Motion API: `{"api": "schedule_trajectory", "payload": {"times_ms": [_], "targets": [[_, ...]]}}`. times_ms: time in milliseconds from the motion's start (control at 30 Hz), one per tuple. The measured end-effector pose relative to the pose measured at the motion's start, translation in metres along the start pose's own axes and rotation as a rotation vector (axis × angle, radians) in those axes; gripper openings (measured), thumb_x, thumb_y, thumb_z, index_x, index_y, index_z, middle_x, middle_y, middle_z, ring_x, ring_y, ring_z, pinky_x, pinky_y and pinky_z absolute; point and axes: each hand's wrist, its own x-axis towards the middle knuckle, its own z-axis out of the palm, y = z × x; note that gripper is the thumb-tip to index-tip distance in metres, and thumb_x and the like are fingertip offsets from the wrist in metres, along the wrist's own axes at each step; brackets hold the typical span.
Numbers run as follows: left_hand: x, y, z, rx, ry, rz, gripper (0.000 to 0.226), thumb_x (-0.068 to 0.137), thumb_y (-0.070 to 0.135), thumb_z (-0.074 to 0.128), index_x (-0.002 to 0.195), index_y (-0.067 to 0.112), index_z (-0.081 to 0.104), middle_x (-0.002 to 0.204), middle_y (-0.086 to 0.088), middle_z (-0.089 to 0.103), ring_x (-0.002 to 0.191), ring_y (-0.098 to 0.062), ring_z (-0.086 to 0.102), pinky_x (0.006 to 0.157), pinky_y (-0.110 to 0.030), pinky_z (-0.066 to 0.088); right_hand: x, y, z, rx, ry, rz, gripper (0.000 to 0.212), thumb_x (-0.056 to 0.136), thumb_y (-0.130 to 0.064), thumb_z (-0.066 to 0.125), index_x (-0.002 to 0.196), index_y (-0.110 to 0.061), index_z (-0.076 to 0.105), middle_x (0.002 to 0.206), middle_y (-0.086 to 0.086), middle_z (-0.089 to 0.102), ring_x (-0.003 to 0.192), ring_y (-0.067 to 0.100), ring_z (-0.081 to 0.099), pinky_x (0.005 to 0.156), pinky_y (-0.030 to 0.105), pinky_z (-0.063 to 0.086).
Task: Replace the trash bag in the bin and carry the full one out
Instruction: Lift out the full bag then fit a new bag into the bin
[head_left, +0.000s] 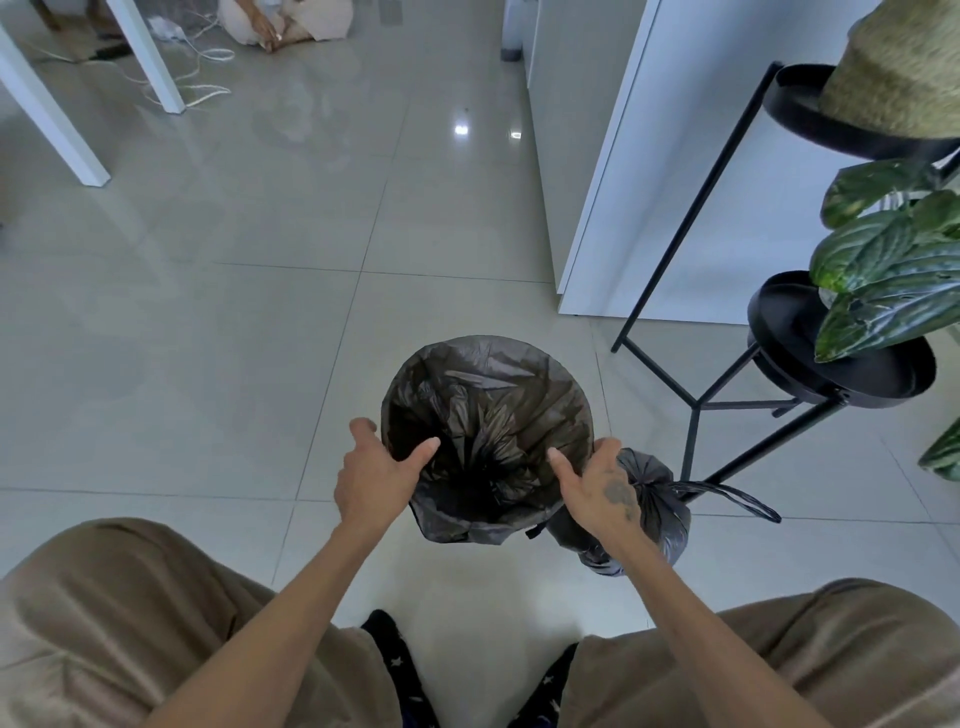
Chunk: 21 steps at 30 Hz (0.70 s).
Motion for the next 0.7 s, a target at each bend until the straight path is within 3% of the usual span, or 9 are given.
{"api": "schedule_trajectory", "payload": {"times_ms": [133,300,433,700], "targets": [[-0.005,-0.007,0.009,-0.241,-0.034,-0.069,0.074,0.068,0.070,0.074,0.109,0.020,0.037,0.096,-0.002,0.061,0.087,-0.030,0.066,0.068,-0.051,0.062,0.007,0.003,0.016,0.219,0.015,0.126,0.054,0.093,-0.050,0.057,0.118,-0.006,0.038,0.114,0.023,0.061,0.101,0.042,0.062,0.085,0.051,0.053],[-0.001,-0.007,0.012,-0.326,-0.025,-0.061,0.053,0.079,0.048,0.079,0.099,0.012,0.045,0.091,-0.007,0.059,0.080,-0.028,0.065,0.053,-0.045,0.062,0.013,0.009,0.030,0.379,0.079,0.082,0.044,0.089,-0.049,0.063,0.101,-0.012,0.042,0.091,0.013,0.061,0.086,0.037,0.065,0.070,0.055,0.059],[0.009,0.002,0.007,-0.336,-0.025,-0.021,0.050,0.083,0.041,0.079,0.099,0.007,0.046,0.093,-0.011,0.059,0.078,-0.027,0.065,0.038,-0.023,0.052,0.016,-0.011,0.018,0.406,0.124,0.032,0.039,0.092,-0.043,0.064,0.093,-0.009,0.043,0.082,0.008,0.054,0.081,0.037,0.063,0.071,0.054,0.056],[0.062,0.088,0.014,-0.437,-0.028,0.093,0.052,0.082,0.040,0.079,0.102,0.005,0.047,0.093,-0.007,0.057,0.079,-0.022,0.065,0.040,-0.029,0.056,0.087,-0.041,-0.041,0.506,0.189,0.056,0.039,0.093,-0.042,0.062,0.103,-0.008,0.046,0.089,0.008,0.058,0.080,0.028,0.061,0.076,0.051,0.058]]}}
